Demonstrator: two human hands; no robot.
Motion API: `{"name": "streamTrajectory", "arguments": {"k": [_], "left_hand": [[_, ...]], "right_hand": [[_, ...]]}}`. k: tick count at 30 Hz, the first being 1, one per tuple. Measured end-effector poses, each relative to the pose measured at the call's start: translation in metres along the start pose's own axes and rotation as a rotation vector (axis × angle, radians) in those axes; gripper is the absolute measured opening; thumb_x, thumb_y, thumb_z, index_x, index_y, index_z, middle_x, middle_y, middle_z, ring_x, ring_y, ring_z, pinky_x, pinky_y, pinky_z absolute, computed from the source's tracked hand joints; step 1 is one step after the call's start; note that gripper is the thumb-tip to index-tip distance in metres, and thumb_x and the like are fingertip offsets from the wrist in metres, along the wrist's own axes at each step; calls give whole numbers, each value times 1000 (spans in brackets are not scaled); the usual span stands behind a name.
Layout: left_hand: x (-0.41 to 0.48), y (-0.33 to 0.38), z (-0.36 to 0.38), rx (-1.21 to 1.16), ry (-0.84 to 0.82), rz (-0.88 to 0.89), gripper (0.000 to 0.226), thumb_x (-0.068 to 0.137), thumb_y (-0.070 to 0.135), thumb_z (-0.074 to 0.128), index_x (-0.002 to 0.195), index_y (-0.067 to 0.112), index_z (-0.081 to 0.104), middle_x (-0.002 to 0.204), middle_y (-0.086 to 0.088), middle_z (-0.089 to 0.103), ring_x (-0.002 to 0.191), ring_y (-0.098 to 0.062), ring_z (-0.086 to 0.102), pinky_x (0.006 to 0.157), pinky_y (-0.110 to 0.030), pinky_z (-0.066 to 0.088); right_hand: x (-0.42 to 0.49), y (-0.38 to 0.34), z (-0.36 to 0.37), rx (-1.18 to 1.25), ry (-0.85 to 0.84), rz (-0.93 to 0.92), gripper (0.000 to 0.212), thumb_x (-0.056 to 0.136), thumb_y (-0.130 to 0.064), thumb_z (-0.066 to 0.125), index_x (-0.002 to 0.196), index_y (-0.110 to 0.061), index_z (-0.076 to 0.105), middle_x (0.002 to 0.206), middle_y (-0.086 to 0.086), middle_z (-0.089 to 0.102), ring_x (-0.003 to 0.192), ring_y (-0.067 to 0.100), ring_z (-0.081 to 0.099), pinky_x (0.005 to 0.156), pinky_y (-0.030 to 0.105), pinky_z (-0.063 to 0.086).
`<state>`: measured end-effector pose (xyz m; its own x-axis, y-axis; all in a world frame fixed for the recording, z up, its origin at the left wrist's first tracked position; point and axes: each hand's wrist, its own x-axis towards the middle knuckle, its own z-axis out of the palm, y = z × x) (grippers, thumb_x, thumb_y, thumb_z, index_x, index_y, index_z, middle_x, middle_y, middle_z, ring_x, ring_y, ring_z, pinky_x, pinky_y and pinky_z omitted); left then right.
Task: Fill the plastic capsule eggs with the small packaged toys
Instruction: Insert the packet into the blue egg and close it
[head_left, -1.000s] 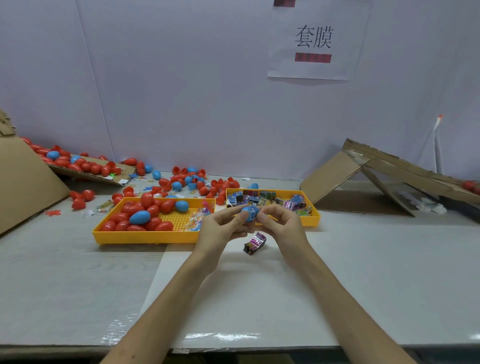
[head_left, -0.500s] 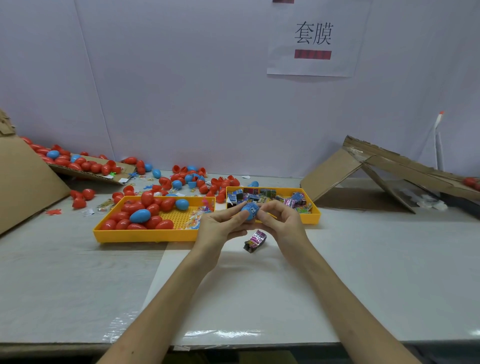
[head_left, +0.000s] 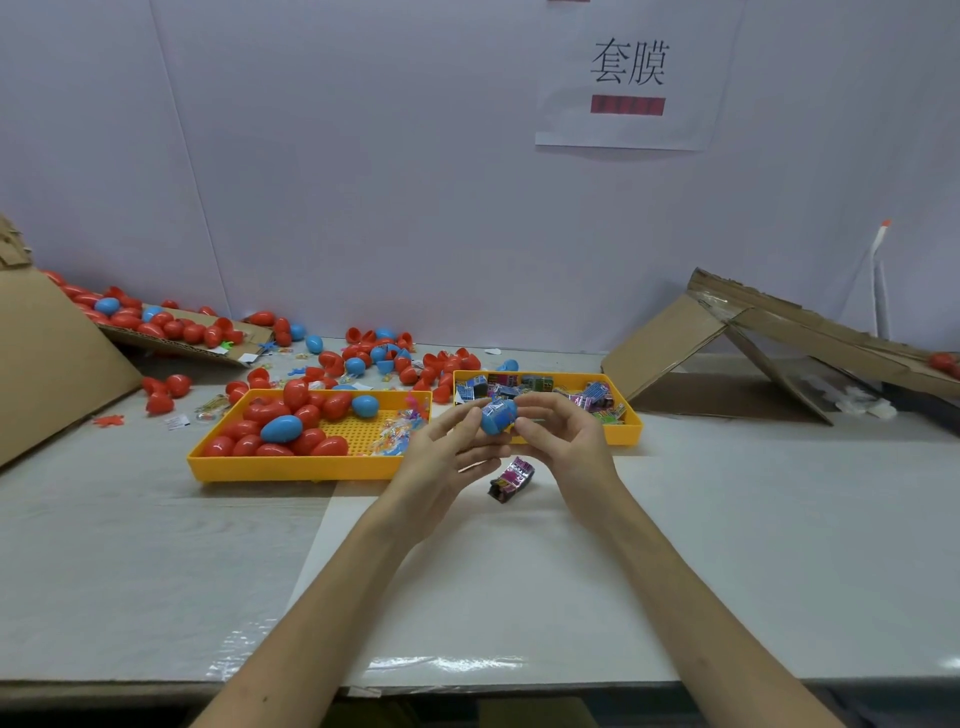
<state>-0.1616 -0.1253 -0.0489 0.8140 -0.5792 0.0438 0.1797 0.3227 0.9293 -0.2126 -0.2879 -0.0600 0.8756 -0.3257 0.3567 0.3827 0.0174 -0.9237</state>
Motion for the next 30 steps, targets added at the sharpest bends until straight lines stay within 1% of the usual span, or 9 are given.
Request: {"name": "streamTrajectory", "arguments": {"k": [3,6,8,11,15,17,20,25,30], "left_hand": [[-2,1,0,-13,-39,-42,32,105,32,51,124,10,64,99,-15,76,88,-22,75,74,-26,59],[-1,1,3,-12,-26,-91,35,103,37,52,119,9,65,99,-16,77,88,-23,75,73,-27,60],[-1,0,4,21,-40,-91,37,99,42,57,117,11,67,103,-15,77,92,-24,75,74,-27,60],[-2,-4,4,94,-56,-10,43,87,44,68,119,15,69,105,-10,77,95,-24,75,76,-25,59],[2,-5,3,184,84,127,47,74,39,78,116,21,70,107,-7,75,98,-23,74,77,-28,60],[4,-6,3,245,91,167,40,77,31,81,114,19,73,112,-8,72,101,-22,73,79,-29,60],[4,-7,2,281,89,188,30,85,17,79,115,19,74,113,-7,72,101,-22,72,78,-27,60],[4,-8,0,282,71,197,29,87,14,76,116,22,74,115,-8,70,98,-19,73,80,-29,60],[3,-8,1,310,57,213,29,90,12,73,119,21,73,118,-9,69,98,-19,73,83,-32,61]], "right_hand": [[0,-2,1,-42,10,-19,19,93,-3,68,104,-17,73,103,3,75,98,22,72,75,31,60],[-1,-2,0,-57,17,-38,16,94,-3,67,101,-14,75,103,5,76,98,23,73,74,30,60],[-1,-2,0,-50,34,-33,17,93,-2,67,97,-16,75,100,6,76,98,24,73,75,31,61],[-1,-2,0,-56,44,-30,17,92,-3,68,98,-18,76,99,4,77,98,24,73,80,36,62],[0,-1,0,-73,49,-6,16,91,-7,71,103,-15,76,103,7,77,99,28,73,86,47,60],[0,0,0,-92,43,5,14,90,-9,72,102,-14,76,103,8,77,99,30,73,88,49,59],[0,-1,0,-78,25,22,13,90,-12,72,101,-16,76,102,5,77,96,27,74,84,45,61],[0,0,-2,-6,-9,40,14,89,-11,71,103,-10,74,101,9,77,94,28,75,77,34,62],[0,-1,-2,33,-28,44,26,80,-20,75,103,-8,74,101,12,77,94,30,75,77,33,62]]}}
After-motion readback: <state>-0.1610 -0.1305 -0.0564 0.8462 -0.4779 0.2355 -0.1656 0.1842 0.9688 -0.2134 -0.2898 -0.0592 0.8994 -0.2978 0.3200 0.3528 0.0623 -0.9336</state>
